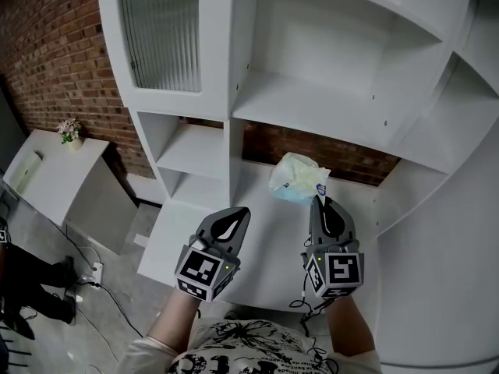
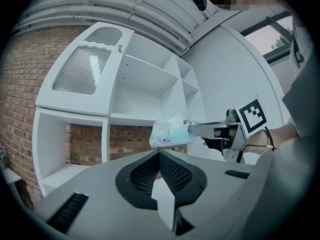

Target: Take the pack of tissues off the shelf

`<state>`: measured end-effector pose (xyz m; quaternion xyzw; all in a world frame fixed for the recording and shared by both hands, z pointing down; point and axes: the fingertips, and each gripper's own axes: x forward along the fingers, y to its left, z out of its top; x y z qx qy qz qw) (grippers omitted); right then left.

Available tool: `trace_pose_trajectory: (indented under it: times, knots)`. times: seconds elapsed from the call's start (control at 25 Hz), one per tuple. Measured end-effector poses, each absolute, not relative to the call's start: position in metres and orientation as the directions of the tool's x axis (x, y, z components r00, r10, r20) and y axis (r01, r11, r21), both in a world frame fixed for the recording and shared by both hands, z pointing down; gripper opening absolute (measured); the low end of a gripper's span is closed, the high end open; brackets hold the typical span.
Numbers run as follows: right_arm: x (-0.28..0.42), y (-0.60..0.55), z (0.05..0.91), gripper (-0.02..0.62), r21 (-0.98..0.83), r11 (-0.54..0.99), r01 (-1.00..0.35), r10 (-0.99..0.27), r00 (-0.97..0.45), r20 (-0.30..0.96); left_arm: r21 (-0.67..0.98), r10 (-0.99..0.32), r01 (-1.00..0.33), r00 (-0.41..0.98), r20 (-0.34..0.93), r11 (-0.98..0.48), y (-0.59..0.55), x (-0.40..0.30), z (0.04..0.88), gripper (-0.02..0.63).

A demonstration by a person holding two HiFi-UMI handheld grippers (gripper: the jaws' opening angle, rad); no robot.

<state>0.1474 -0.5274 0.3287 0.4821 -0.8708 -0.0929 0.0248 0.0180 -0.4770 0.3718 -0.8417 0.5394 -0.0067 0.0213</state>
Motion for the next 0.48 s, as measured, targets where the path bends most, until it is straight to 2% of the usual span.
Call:
trace_pose_trajectory:
  times: [0.24, 0.48]
  knots:
    - [0.153, -0.506, 0.376, 0.014, 0.142, 0.503, -0.852, -0.860, -0.510, -0.019, -0.038, -0.911, -0.910, 0.413, 0.004, -0.413, -0.468, 0.019, 0.379, 0.008]
    - [0.150, -0.492, 0.391, 0.012, 0.108, 0.549, -0.829, -0.834, -0.551, 0.010, -0.045, -0.913, -0.913, 0.407, -0.010, -0.406, -0.465, 0.020, 0.374, 0.008]
